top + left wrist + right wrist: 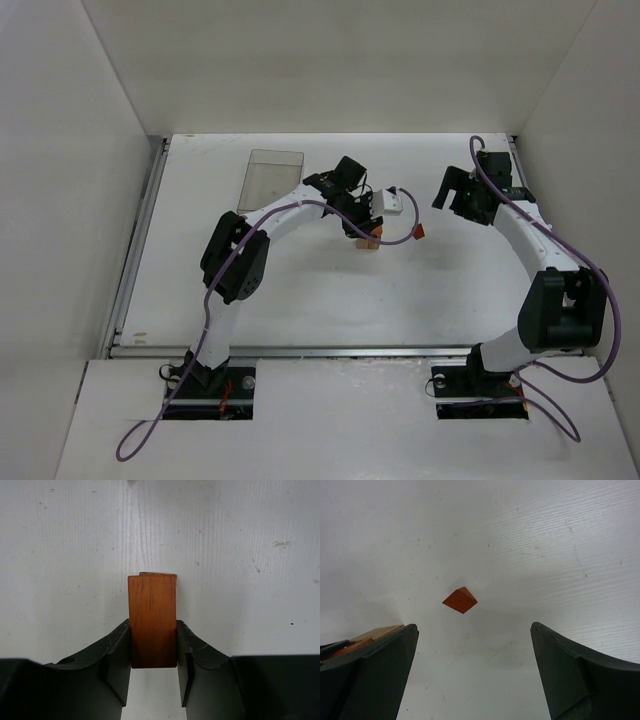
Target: Build the wood block tower
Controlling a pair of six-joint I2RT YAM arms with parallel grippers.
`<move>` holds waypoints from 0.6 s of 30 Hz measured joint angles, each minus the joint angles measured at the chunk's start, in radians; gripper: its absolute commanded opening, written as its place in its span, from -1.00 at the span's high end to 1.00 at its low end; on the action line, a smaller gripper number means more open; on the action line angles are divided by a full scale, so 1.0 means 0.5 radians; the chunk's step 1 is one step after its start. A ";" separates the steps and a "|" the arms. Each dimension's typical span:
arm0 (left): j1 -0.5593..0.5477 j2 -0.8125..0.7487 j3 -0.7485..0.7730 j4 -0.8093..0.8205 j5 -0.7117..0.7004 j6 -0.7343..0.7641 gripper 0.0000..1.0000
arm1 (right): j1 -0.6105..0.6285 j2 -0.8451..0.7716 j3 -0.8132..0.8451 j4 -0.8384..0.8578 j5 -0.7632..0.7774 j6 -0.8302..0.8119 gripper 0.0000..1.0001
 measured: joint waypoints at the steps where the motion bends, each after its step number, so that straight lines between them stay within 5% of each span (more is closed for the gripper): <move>1: 0.000 0.001 0.000 0.000 0.001 0.002 1.00 | 0.000 0.000 0.000 0.001 0.000 0.000 -1.00; 18: 0.000 0.000 0.000 0.000 0.001 0.013 1.00 | 0.000 0.005 0.000 0.000 0.000 0.000 -1.00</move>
